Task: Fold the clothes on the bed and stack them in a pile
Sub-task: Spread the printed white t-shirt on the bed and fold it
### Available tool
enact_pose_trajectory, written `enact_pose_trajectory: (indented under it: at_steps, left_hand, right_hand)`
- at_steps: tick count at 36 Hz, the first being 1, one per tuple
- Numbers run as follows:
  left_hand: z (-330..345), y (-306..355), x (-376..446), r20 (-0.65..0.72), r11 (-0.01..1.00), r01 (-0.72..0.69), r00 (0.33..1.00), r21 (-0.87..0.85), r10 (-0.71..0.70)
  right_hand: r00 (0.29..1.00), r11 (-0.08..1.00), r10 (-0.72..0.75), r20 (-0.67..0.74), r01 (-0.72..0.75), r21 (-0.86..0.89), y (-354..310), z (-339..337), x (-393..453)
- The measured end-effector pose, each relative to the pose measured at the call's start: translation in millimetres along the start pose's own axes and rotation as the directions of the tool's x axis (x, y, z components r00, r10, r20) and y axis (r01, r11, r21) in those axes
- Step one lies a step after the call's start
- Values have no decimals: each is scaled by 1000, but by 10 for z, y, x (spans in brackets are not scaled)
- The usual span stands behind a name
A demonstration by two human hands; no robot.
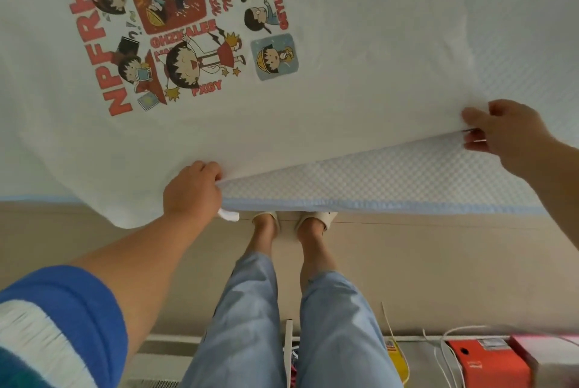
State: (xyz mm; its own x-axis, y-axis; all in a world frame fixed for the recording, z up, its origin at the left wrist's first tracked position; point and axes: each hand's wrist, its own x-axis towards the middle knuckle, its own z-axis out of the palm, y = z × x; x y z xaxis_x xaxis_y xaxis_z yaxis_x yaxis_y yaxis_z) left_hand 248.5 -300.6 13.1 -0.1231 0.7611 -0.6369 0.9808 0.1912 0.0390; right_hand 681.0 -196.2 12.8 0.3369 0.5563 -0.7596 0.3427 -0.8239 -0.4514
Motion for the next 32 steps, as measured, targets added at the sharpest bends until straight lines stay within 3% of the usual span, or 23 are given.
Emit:
enact_pose_trajectory:
  at_steps: [7,16,23,32]
  left_hand:
    - [48,27,-57,160,991,-126,980,33,119]
    - [-5,113,-106,241,996,-82,968,39,70]
    - [-630,414,264,-3,970,-49,999,-237,50]
    - [-1503,575,1387,-170,948,-103,984,-302,53]
  right_hand:
    - [996,968,28,-79,-46,-246,233,-128,-53]
    - [994,855,16,-107,-69,-514,334,-49,-339]
    - [989,820,-50,-140,-40,-571,-266,14,-371]
    - [964,783,-244,-102,134,-608,-1316,298,27]
